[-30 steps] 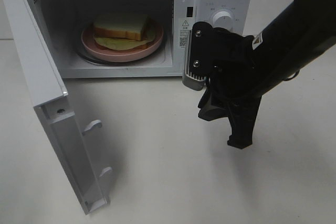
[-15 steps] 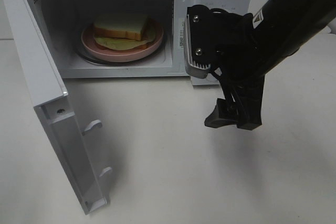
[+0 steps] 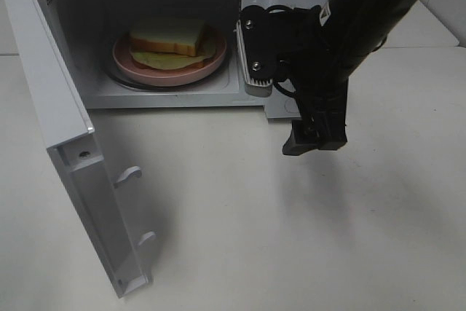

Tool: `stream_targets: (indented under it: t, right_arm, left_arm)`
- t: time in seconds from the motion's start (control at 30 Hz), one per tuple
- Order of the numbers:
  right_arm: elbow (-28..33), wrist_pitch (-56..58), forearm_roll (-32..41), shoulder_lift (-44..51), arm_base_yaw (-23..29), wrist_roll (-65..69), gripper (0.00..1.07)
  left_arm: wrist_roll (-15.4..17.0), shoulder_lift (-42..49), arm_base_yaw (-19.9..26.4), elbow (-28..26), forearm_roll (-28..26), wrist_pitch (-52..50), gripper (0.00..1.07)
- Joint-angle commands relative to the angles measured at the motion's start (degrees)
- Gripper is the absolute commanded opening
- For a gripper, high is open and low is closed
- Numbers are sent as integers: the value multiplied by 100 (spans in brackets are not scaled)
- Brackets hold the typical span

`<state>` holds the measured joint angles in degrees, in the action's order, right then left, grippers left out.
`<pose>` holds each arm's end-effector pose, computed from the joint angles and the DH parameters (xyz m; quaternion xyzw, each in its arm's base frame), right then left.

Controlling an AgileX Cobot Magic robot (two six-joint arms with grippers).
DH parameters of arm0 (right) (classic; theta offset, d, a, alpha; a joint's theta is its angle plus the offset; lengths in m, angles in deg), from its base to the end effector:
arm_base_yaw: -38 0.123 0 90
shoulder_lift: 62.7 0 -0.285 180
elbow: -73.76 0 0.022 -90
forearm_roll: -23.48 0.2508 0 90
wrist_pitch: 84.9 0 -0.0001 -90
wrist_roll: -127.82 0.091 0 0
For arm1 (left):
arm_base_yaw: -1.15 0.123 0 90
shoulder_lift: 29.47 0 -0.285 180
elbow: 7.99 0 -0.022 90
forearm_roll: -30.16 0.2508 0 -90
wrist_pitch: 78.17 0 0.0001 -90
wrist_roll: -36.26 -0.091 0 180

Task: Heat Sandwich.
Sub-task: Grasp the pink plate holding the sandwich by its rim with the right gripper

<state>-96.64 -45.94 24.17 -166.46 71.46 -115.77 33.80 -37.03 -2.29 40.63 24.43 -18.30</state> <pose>0.2907 0.1930 0.2399 -0.7251 0.6458 -0.0575 0.2322 -0.0054 -0.0076 0.2786 0.0452 0.8460 -0.0545 0.5284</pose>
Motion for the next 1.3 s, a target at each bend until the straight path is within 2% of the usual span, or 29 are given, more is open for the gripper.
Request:
stream_targets:
  t: [0.03, 0.67, 1.0, 1.3]
  right_arm:
    - [-430, 40, -183, -413, 92, -46, 98]
    - [-2177, -344, -642, -1868, 384, -34, 93]
    - [-2888, -584, -642, -2653, 407, -34, 91]
    - [-3850, -567, -647, -3461, 407, -40, 89]
  left_arm:
    - [29, 132, 11, 17, 11, -46, 103]
    - [29, 132, 11, 17, 11, -46, 103]
    - [29, 132, 11, 17, 11, -46, 103]
    - [29, 132, 11, 17, 11, -46, 103]
